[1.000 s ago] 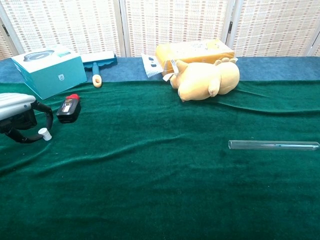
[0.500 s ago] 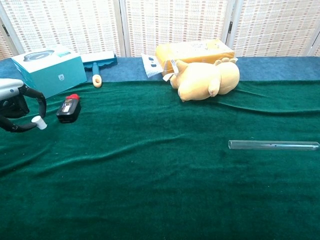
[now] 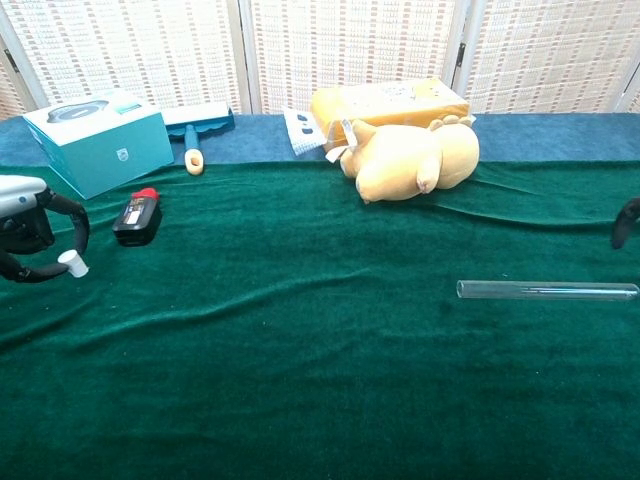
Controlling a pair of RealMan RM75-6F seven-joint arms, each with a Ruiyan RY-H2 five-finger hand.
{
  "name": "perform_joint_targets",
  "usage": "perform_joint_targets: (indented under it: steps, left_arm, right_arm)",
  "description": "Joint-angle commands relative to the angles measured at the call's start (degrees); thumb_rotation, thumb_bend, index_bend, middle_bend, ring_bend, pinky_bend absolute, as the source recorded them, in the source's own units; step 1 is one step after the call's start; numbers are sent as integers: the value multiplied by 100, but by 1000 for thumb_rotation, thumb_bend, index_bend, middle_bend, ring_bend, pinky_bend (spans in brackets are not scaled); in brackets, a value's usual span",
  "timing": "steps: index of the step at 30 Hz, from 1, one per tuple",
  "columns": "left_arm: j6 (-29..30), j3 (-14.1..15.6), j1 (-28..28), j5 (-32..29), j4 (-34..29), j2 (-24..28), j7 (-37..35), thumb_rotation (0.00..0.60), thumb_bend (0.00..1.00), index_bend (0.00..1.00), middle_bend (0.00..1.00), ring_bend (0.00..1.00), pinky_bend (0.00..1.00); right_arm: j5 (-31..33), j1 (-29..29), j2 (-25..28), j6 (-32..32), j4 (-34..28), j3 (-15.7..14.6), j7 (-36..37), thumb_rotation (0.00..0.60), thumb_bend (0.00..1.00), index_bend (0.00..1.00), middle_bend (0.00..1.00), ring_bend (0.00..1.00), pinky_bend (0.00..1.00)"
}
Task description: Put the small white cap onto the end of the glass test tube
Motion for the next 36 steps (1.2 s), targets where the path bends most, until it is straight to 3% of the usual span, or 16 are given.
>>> perform_joint_targets:
  steps: [1, 10, 36]
  left_arm:
    - [-18, 4, -3, -7, 11, -5, -7, 600, 464, 586, 1000, 917, 853]
    - [-45, 32, 27, -22, 80, -29, -65, 600, 463, 581, 1000, 917, 854]
    - [-118, 51, 52, -40, 241, -110, -165, 600, 463, 581, 1000, 917, 854]
  right_arm:
    - [148, 171, -191, -184, 108, 34, -107, 600, 365, 407, 897, 937, 1000]
    - [454, 546, -526, -508, 334, 34, -456, 600, 364, 413, 896, 937, 1000]
    - [1067, 936, -702, -720, 581, -96, -819, 600, 347, 445, 897, 936, 1000]
